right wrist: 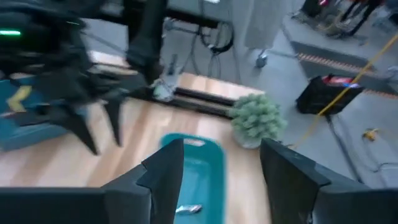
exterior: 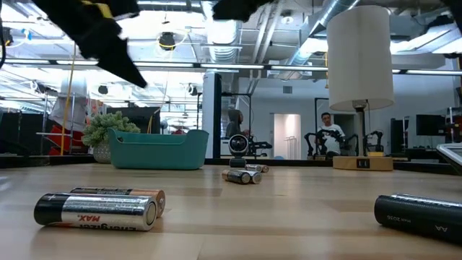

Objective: Sort batteries
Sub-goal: Put the silver battery into the green bin

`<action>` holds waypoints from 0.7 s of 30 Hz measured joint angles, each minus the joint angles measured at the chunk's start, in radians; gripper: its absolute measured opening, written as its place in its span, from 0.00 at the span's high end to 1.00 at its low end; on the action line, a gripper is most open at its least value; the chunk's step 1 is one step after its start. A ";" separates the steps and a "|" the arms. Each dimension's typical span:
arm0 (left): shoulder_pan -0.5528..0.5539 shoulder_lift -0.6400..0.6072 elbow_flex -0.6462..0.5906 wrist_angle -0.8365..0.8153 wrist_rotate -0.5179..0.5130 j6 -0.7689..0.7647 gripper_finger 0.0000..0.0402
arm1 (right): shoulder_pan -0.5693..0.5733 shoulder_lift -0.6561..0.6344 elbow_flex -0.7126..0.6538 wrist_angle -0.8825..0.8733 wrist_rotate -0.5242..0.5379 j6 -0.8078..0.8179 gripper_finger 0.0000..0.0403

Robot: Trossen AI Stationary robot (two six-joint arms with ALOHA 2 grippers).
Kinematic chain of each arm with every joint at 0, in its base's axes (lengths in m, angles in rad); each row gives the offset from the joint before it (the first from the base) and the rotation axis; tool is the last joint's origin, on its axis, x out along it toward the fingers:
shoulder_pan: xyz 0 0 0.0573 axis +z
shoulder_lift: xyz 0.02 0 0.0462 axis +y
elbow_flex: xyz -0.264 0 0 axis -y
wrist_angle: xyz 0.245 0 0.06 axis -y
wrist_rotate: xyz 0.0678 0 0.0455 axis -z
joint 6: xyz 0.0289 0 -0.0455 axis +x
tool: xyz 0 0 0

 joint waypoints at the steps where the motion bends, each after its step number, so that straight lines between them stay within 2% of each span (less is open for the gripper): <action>1: 0.019 0.001 -0.011 0.061 0.031 0.061 0.60 | 0.008 -0.016 -0.017 -0.001 0.000 0.006 0.44; 3: 0.055 0.001 -0.030 0.170 0.089 0.165 0.60 | 0.020 -0.059 -0.091 0.013 0.009 0.024 0.45; 6: 0.100 0.001 -0.048 0.273 0.169 0.268 0.60 | 0.047 -0.134 -0.248 0.090 0.082 0.053 0.45; 10: 0.150 0.001 -0.053 0.311 0.254 0.320 0.60 | 0.065 -0.272 -0.507 0.242 0.141 0.119 0.45; 14: 0.192 0.008 -0.053 0.354 0.409 0.392 0.60 | 0.076 -0.418 -0.750 0.395 0.193 0.201 0.45; 21: 0.216 0.148 -0.052 0.508 0.605 0.539 0.60 | 0.123 -0.615 -1.066 0.562 0.269 0.329 0.45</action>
